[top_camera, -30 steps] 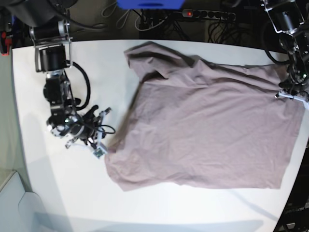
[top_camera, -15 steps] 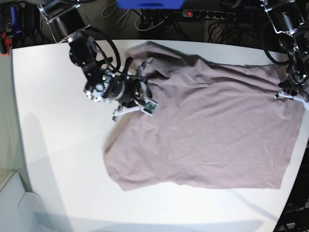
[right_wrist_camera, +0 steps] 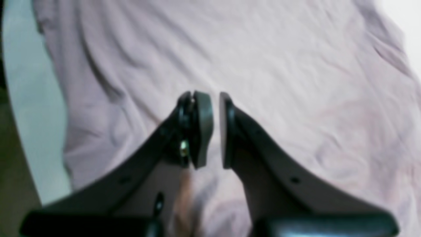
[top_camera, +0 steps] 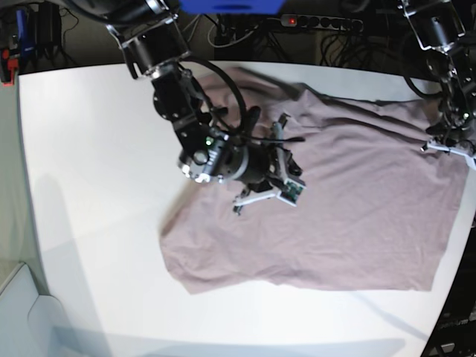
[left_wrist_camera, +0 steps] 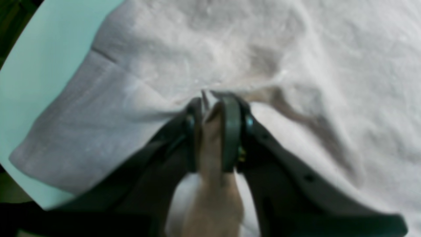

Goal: Layout the t-shirt on the table in an organized manner, then fold the t-shirt properly
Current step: 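Grasp the shirt edge near the collar with the right gripper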

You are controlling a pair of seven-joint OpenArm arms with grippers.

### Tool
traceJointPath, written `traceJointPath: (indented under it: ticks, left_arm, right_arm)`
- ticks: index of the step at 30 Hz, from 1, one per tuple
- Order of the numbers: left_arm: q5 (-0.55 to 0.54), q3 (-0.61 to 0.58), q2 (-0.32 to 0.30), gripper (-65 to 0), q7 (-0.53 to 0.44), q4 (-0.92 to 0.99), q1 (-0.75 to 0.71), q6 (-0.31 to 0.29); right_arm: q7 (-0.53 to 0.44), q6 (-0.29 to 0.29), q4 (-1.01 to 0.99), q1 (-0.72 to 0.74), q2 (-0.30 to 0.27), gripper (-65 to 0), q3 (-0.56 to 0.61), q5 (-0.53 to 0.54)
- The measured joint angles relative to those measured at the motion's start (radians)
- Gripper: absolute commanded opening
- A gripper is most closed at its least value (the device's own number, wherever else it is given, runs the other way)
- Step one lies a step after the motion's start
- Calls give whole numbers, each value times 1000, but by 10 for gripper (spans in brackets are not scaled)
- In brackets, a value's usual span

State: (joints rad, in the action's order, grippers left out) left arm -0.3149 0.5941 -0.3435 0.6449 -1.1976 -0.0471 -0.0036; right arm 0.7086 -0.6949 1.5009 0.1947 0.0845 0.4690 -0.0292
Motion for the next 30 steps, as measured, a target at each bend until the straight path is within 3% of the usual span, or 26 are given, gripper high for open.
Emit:
traceJointPath:
  ticks: [4, 7, 10, 13, 21, 30]
  left_arm:
    - [0, 0, 0, -545, -6, -2, -3, -1]
    - [4, 0, 3, -545, -6, -2, -3, 0]
    - [0, 0, 3, -545, -6, -2, -5, 0]
    - [0, 0, 2, -545, -6, -2, -3, -1]
    - [-3, 0, 3, -545, -10, -2, -5, -2]
    - [0, 0, 3, -545, -10, -2, -3, -2]
  right_arm:
    - [85, 0, 93, 10, -93, -534, -13, 0]
    - [176, 0, 167, 5, -152, -445, -22, -14]
    - [213, 0, 232, -27, -161, -334, -68, -4]
    - [229, 0, 304, -101, -185, -308, -109, 1]
    - [234, 0, 303, -231, -163, -302, -108, 0]
    - [237, 0, 244, -249, -119, -302, -108, 2]
